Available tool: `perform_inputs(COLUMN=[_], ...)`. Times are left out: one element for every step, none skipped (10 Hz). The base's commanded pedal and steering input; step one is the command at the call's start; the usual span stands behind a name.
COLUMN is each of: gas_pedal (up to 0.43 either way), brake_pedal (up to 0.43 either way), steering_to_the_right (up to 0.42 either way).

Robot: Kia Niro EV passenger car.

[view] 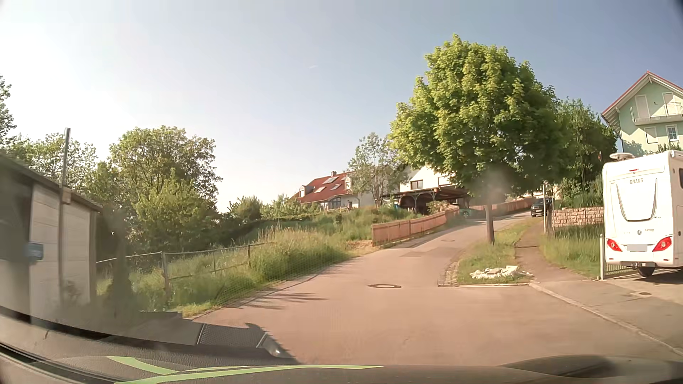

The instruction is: Follow the waypoints while adhering to traffic rules and regulations

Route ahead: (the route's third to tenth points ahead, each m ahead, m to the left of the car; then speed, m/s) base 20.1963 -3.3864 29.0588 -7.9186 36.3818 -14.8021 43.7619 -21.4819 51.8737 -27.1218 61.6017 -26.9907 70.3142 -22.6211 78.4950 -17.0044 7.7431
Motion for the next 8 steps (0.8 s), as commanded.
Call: perform_inputs(gas_pedal=[0.098, 0.098, 0.098, 0.098, 0.098, 0.098, 0.098, 0.098], brake_pedal=[0.000, 0.000, 0.000, 0.000, 0.000, 0.000, 0.000, 0.000], steering_to_the_right=[0.045, 0.052, 0.056, 0.059, 0.063, 0.067, 0.073, 0.078])
